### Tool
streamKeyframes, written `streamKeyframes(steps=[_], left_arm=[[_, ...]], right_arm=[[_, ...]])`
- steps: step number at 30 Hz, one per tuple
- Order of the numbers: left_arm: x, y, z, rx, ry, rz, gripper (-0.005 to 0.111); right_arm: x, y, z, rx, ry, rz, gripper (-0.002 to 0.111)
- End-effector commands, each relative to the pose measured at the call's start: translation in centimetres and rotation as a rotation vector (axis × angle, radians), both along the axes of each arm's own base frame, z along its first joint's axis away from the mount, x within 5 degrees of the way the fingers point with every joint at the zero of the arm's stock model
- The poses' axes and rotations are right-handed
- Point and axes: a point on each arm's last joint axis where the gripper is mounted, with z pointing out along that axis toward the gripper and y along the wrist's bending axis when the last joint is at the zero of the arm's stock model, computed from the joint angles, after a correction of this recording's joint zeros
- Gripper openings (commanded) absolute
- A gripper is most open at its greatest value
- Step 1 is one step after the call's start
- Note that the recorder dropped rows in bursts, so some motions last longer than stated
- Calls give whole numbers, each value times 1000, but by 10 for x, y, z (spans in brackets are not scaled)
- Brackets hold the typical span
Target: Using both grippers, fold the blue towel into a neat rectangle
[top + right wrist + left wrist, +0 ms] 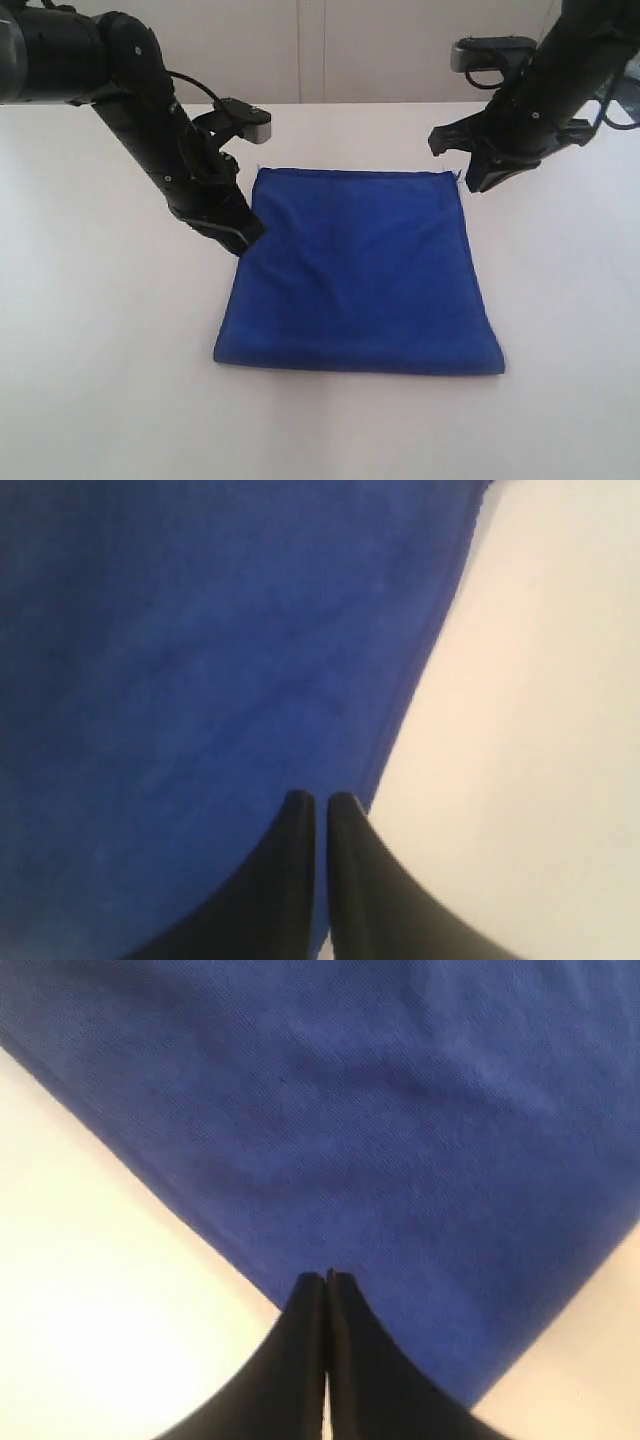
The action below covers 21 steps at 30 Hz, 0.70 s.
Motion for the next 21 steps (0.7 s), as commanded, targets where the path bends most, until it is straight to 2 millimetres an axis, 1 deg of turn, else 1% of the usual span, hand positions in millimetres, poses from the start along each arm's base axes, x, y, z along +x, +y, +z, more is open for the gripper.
streamKeyframes(steps=[1, 3, 5, 9, 11, 15, 21], left_arm=[[-18, 2, -18, -16, 42, -68, 0], [-25, 3, -29, -41, 61, -90, 0], [-30, 1, -34, -81, 71, -107, 0], [-35, -3, -39, -152, 80, -139, 0], [-37, -2, -42, -148, 84, -133, 0], [-44, 3, -53, -129, 118, -126, 0], [-52, 10, -69, -99, 121, -88, 0]], right_arm=[[-33, -7, 3, 13, -40, -28, 5], [-46, -10, 0, 13, -52, -38, 5], [-57, -12, -7, 13, -48, -46, 5], [-69, -14, -26, 17, -9, -61, 5], [-74, -15, -35, 19, -4, -72, 5], [-79, -15, -46, 35, -4, -96, 5], [-83, -15, -52, 46, 6, -110, 5]])
